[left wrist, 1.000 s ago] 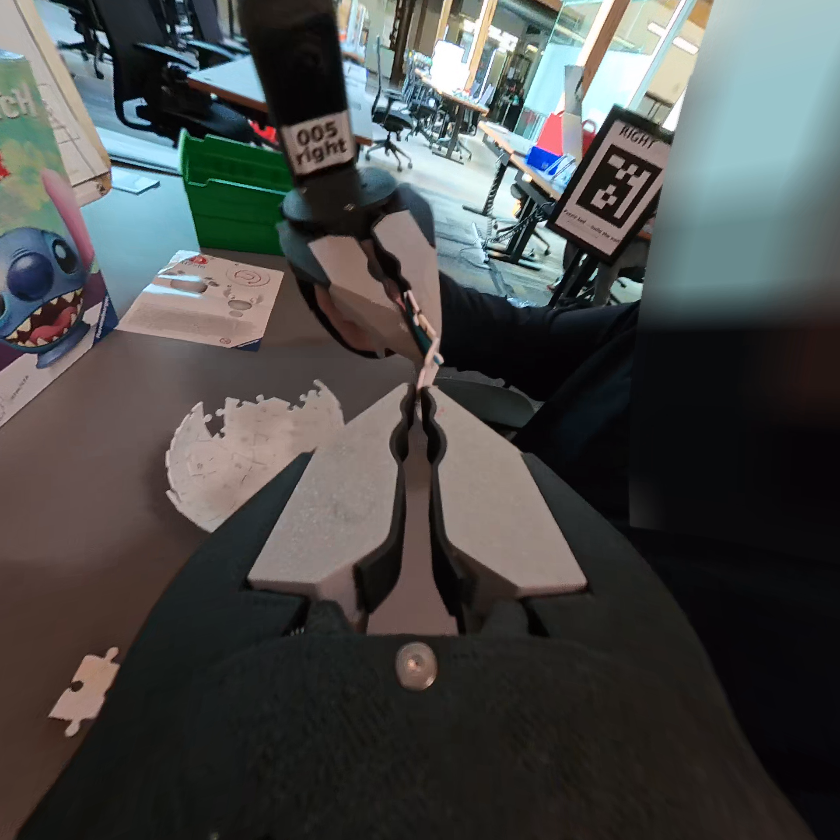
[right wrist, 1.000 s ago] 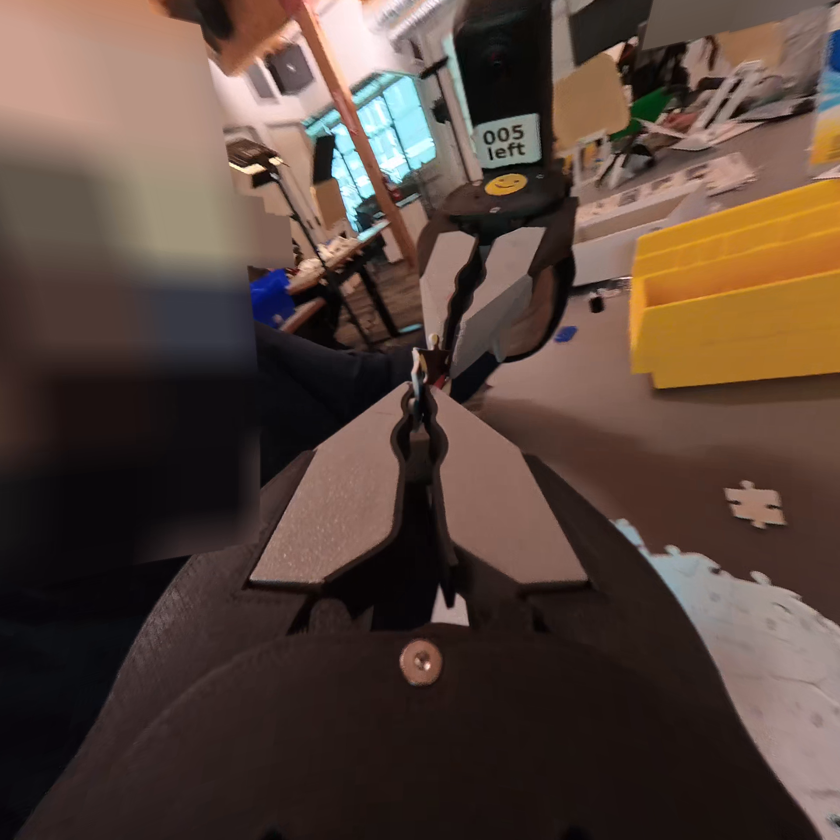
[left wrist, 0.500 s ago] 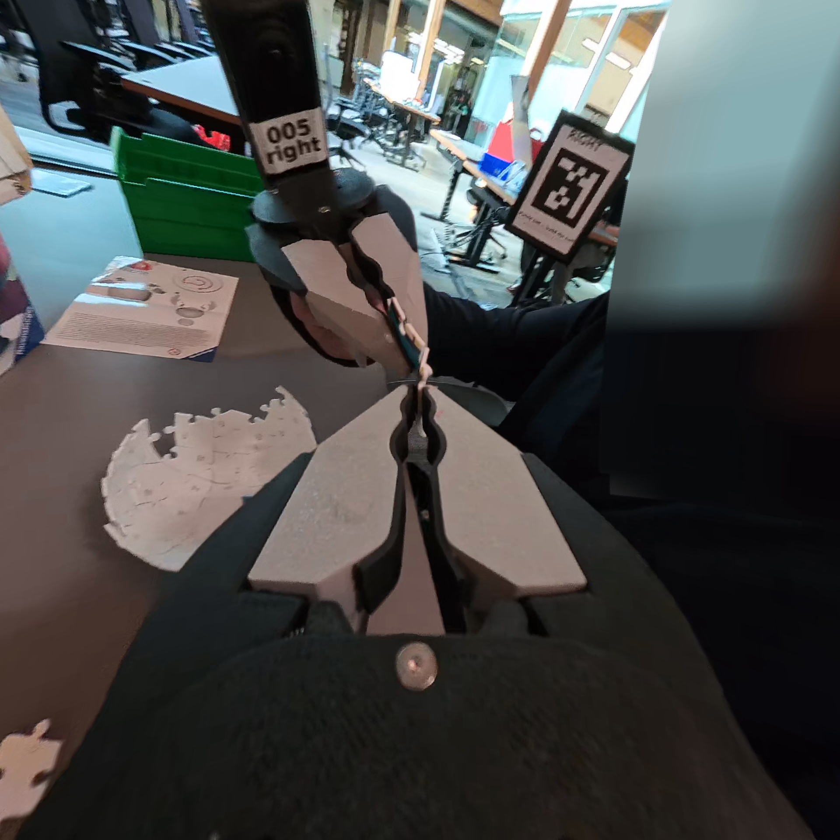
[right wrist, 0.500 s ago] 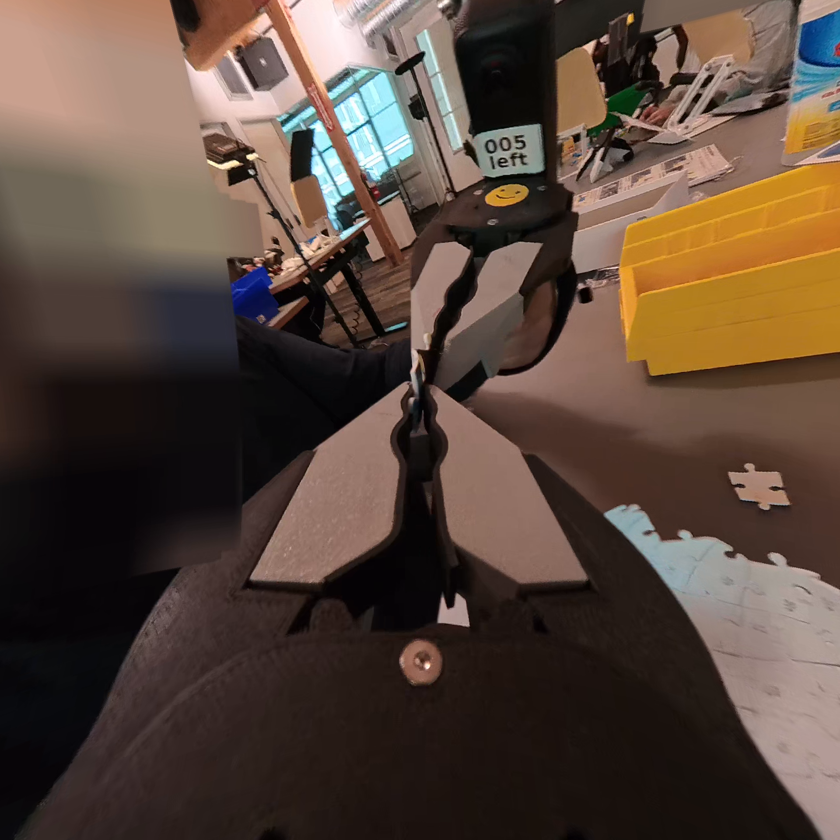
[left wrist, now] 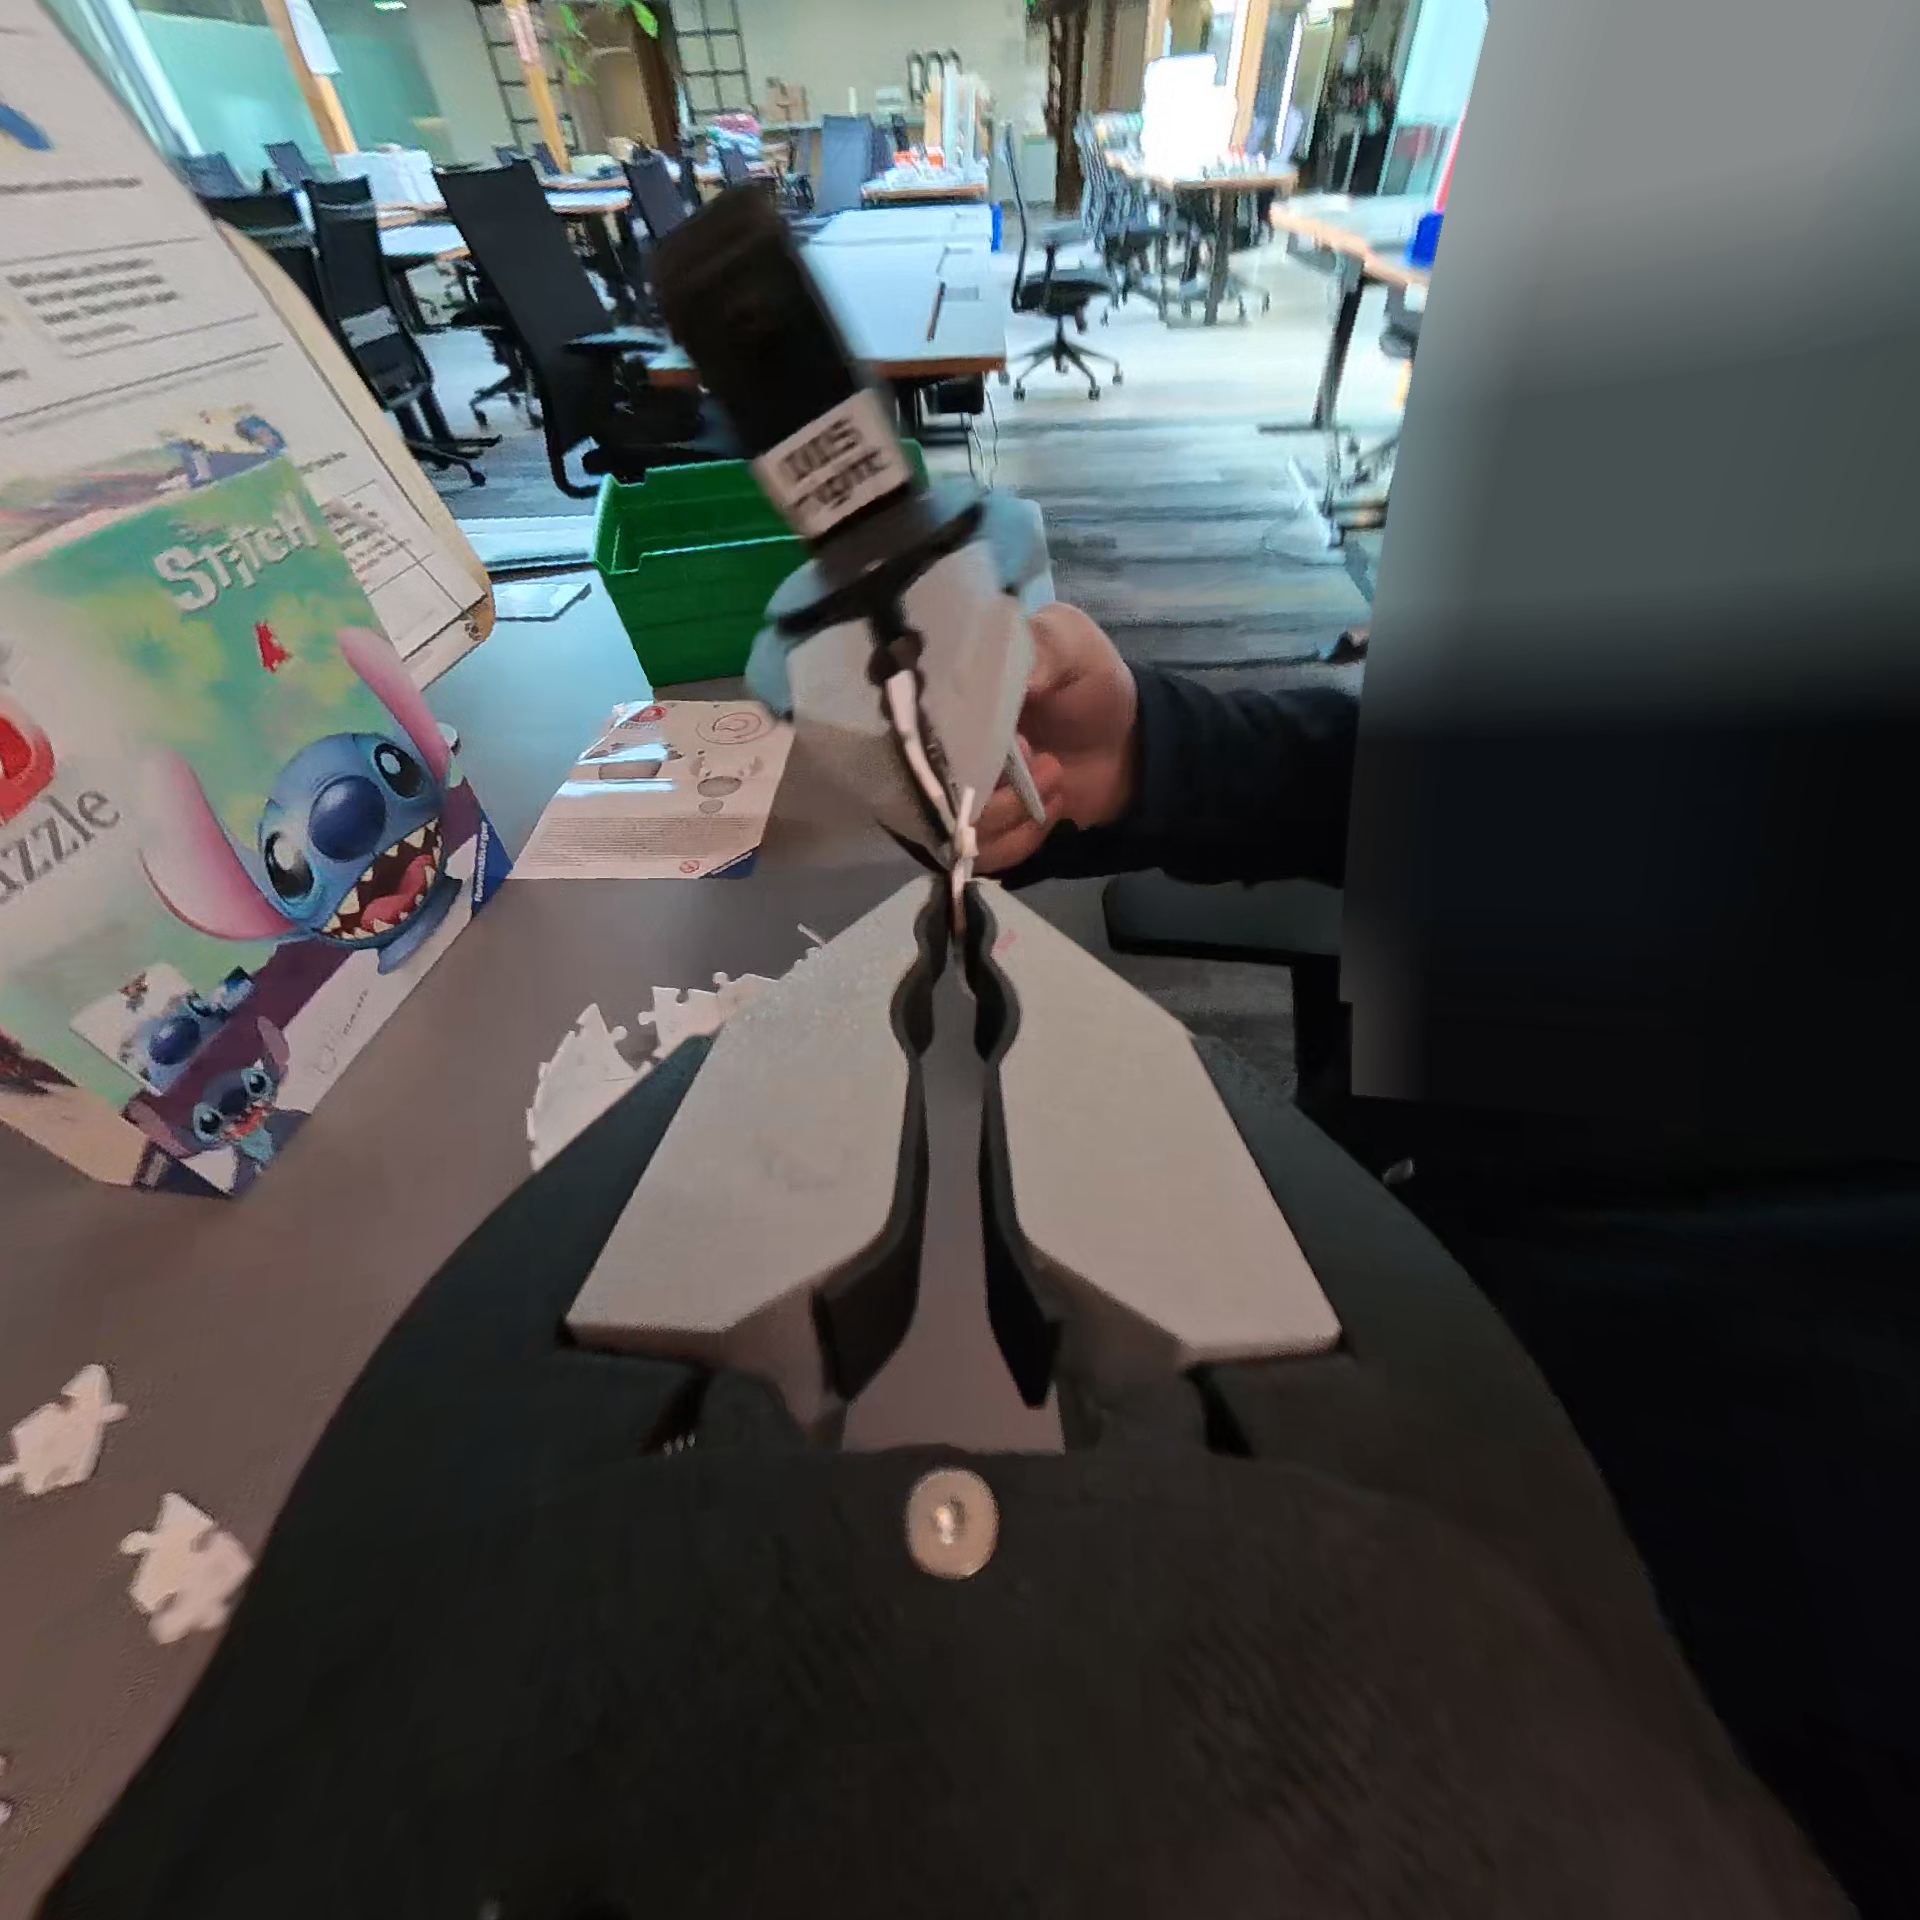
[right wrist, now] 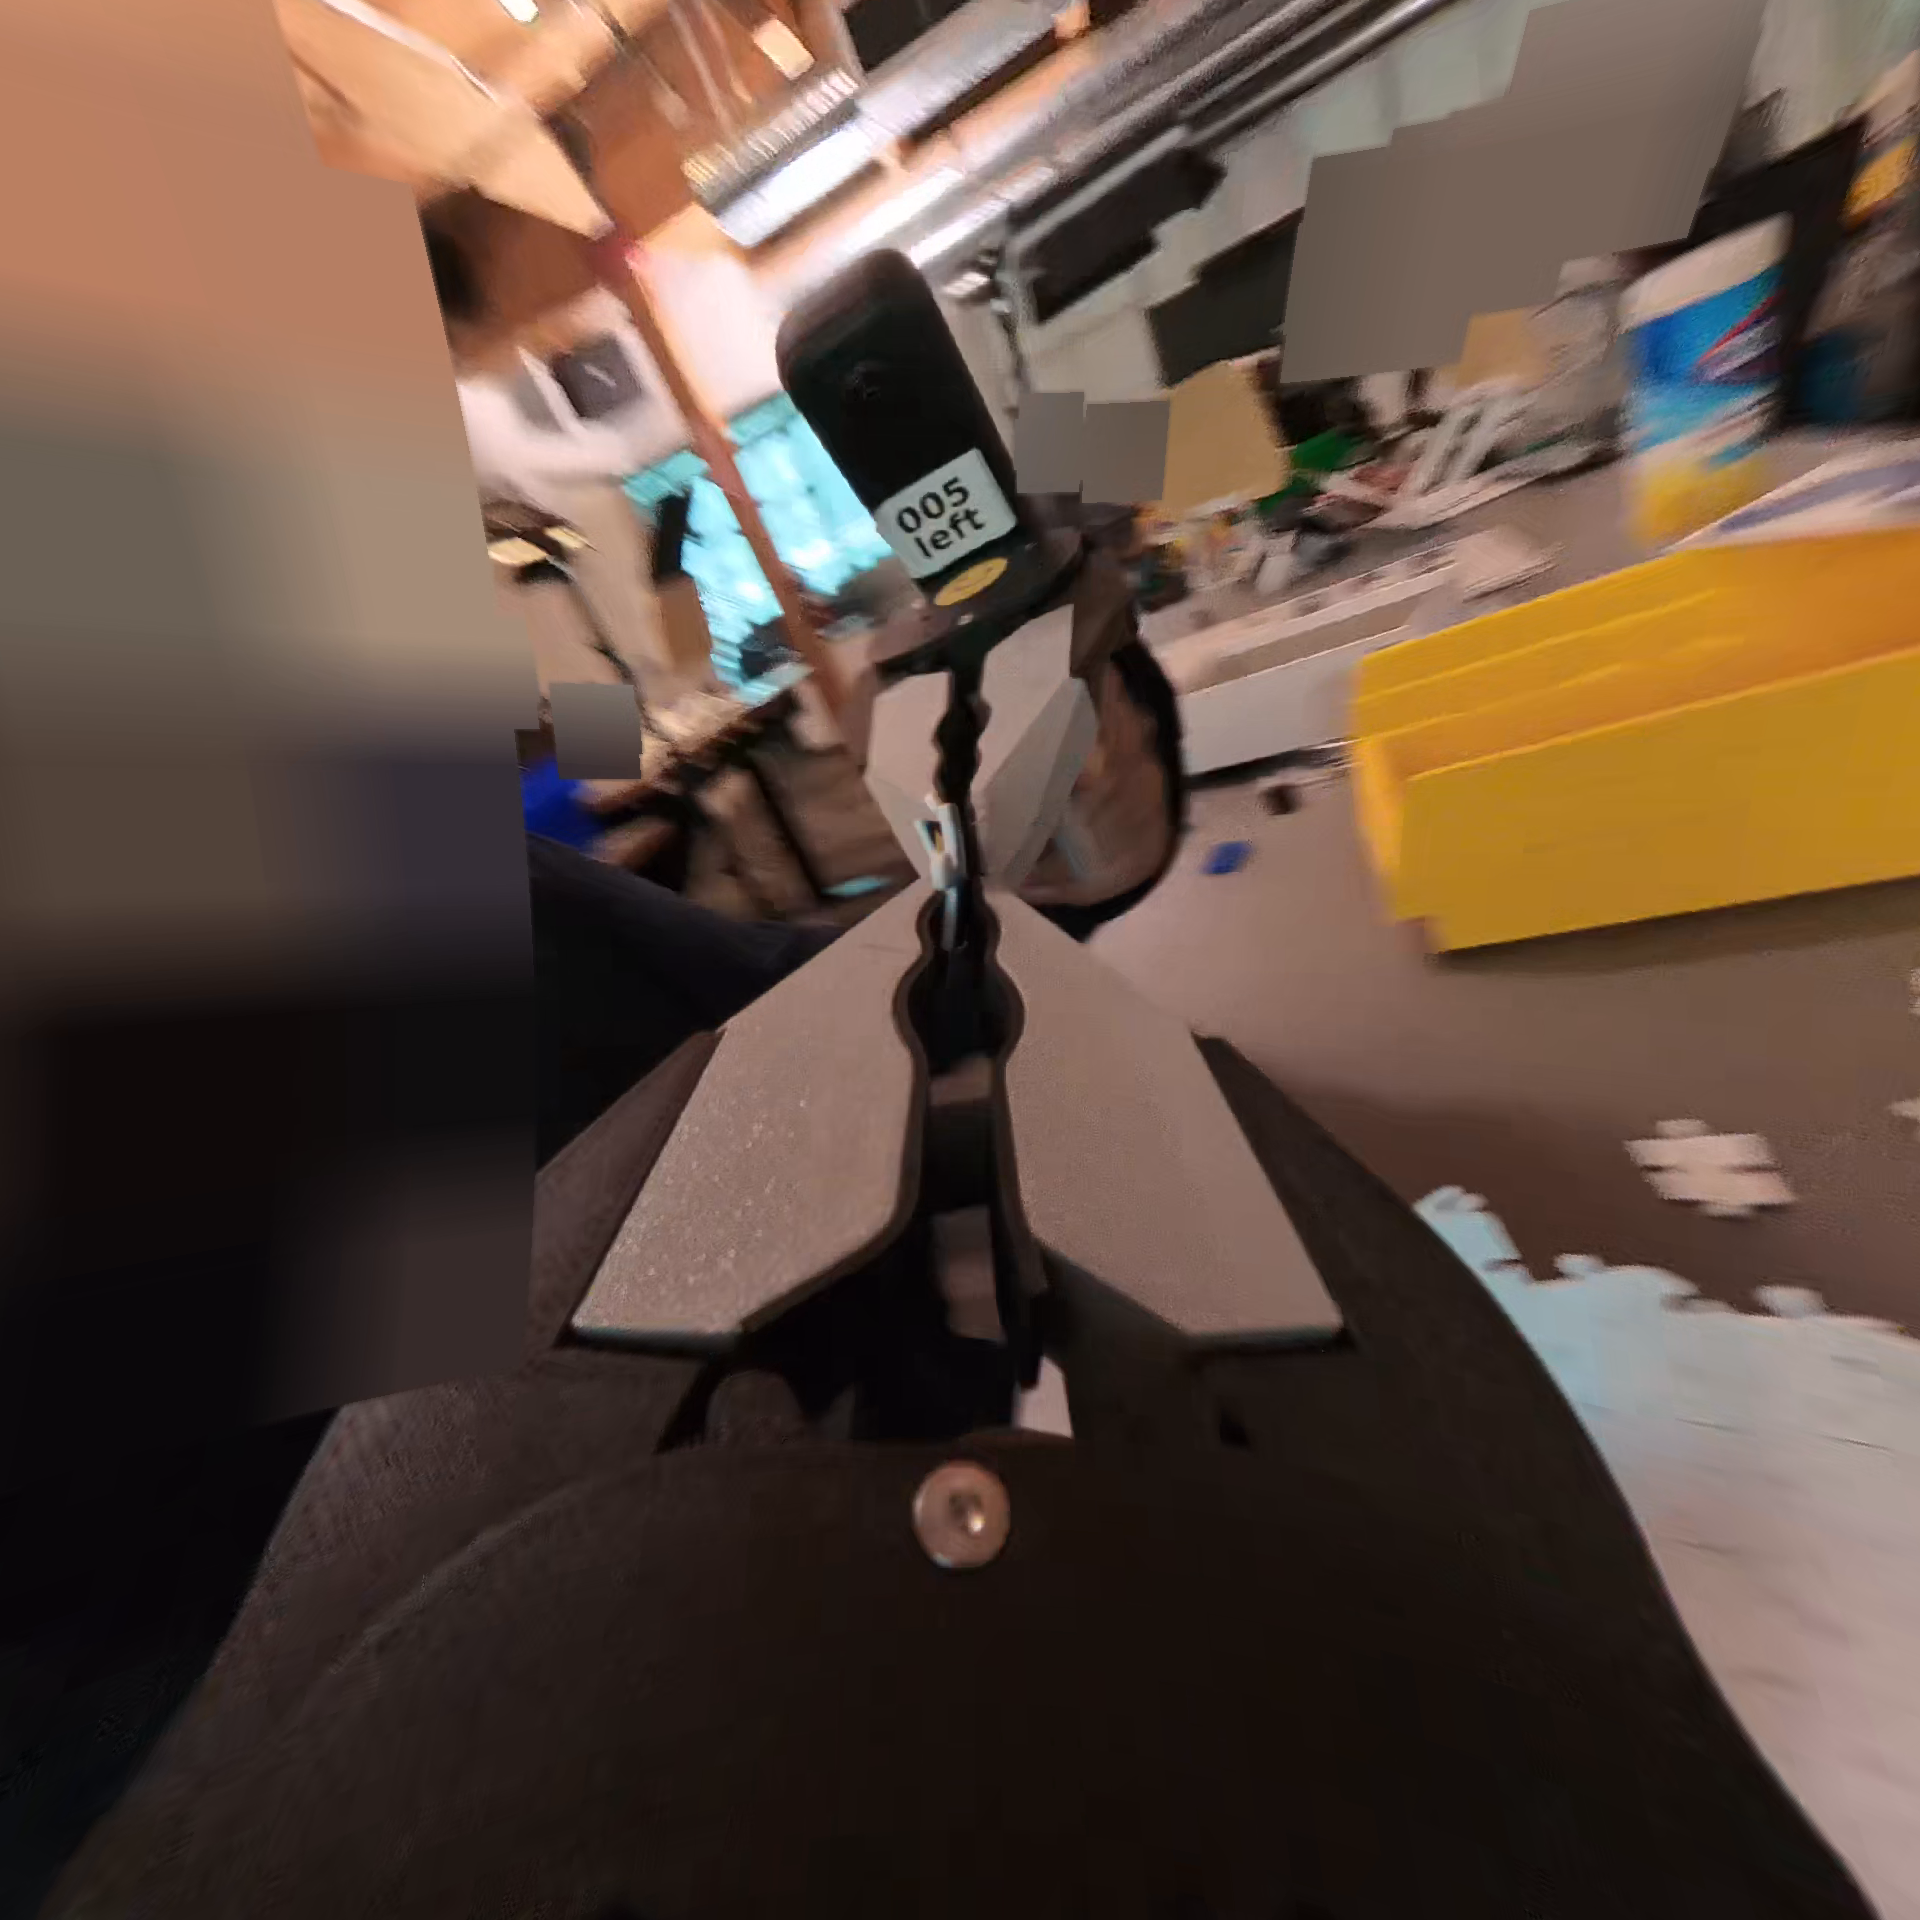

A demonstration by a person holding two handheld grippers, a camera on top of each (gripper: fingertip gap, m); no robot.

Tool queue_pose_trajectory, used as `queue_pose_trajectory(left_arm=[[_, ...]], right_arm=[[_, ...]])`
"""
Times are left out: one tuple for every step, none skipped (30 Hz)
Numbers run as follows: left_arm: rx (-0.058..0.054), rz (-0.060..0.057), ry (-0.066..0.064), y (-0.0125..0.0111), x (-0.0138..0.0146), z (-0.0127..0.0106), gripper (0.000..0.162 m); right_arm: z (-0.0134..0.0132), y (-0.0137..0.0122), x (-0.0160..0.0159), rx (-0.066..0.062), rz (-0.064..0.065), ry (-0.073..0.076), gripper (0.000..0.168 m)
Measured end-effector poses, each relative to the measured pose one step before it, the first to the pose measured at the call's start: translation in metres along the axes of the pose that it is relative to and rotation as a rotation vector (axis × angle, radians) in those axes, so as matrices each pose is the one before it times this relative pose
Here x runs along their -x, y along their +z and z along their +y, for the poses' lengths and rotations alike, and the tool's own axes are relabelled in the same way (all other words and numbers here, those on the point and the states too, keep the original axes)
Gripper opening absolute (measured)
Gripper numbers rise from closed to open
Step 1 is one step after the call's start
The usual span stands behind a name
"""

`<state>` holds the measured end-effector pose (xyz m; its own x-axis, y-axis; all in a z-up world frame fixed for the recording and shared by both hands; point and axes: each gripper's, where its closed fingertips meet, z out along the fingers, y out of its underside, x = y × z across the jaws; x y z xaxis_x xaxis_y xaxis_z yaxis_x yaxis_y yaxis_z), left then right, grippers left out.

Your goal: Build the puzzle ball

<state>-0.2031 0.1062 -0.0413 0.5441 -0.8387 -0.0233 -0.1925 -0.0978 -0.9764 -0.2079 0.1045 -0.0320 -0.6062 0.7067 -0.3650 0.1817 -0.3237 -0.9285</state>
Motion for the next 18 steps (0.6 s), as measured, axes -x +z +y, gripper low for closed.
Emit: queue_pose_trajectory(left_arm=[[-0.0351,0.0143,-0.0495,-0.00117,-0.00023,-0.00173,0.000],[-0.0481,0.0387,-0.0717,-0.00127,-0.00204,-0.00347,0.000],[-0.0505,0.0433,-0.0792,-0.00031,-0.00164,-0.00321,0.000],[-0.0435,0.0256,-0.0582,0.00040,0.00019,-0.00204,0.000],[-0.0216,-0.0238,-0.0061,0.00068,0.00374,-0.00022,0.000],[0.0081,-0.0791,0.0636,0.00052,0.00656,0.00138,0.000],[0.0134,-0.0847,0.1057,0.00007,0.00262,-0.00075,0.000],[0.0236,-0.0754,0.1020,-0.00006,-0.00066,-0.00145,0.001],[0.0268,-0.0735,0.0845,0.00054,-0.00029,-0.00205,0.001],[0.0249,-0.0679,0.0653,0.00079,0.00195,-0.00155,0.001],[0.0335,-0.0500,0.0292,0.00215,0.00400,0.00219,0.001],[0.0172,0.0014,-0.0185,0.00292,0.00158,0.00322,0.002],[-0.0080,0.0590,-0.0884,0.00128,-0.00140,0.00097,0.001],[-0.0136,0.0757,-0.1319,-0.00009,-0.00101,0.00043,0.000],[-0.0086,0.0218,-0.0789,0.00093,0.00416,0.00177,0.000],[0.0123,-0.0595,0.0315,0.00215,0.00907,0.00458,0.000],[0.0710,-0.2435,0.1214,-0.00284,0.03241,0.01087,0.000],[0.0345,-0.2376,0.1911,-0.00366,0.03025,0.00740,0.000]], right_arm=[[-0.00221,0.00060,0.00077,0.0154,0.0816,-0.1178,0.000],[-0.00361,0.00034,0.00129,0.0090,0.0691,-0.1061,0.000],[-0.00296,0.00005,0.00093,0.0127,0.0572,-0.0972,0.000],[-0.00185,-0.00050,-0.00095,0.0146,0.0508,-0.0853,0.000],[0.00063,-0.00057,-0.00350,0.0175,0.0451,-0.0548,0.000],[0.00220,-0.00012,-0.00383,0.0085,0.0201,0.0054,0.000],[-0.00019,-0.00048,-0.00026,-0.0251,-0.0262,0.0591,0.000],[-0.00107,-0.00147,0.00200,-0.0360,-0.0533,0.0805,0.000],[-0.00129,-0.00163,0.00109,-0.0360,-0.0308,0.0476,0.000],[-0.00045,-0.00105,-0.00172,-0.0255,0.0290,-0.0215,0.000],[0.00148,-0.00045,-0.00414,0.0068,0.0874,-0.0980,0.000],[0.00122,-0.00084,-0.00275,0.0305,0.0994,-0.1390,0.000],[0.00043,-0.00029,-0.00063,0.0362,0.0755,-0.1136,0.000],[0.00112,0.00088,-0.00106,0.0405,0.0655,-0.0907,0.000],[0.00376,0.00256,-0.00275,0.0508,0.0764,-0.0926,0.000],[0.00409,0.00347,-0.00096,0.0427,0.0540,-0.0572,0.000],[-0.00193,0.00065,0.00423,-0.0029,-0.0108,0.0144,0.000],[-0.00650,-0.00279,0.00410,-0.0324,-0.0446,0.0851,0.000]])
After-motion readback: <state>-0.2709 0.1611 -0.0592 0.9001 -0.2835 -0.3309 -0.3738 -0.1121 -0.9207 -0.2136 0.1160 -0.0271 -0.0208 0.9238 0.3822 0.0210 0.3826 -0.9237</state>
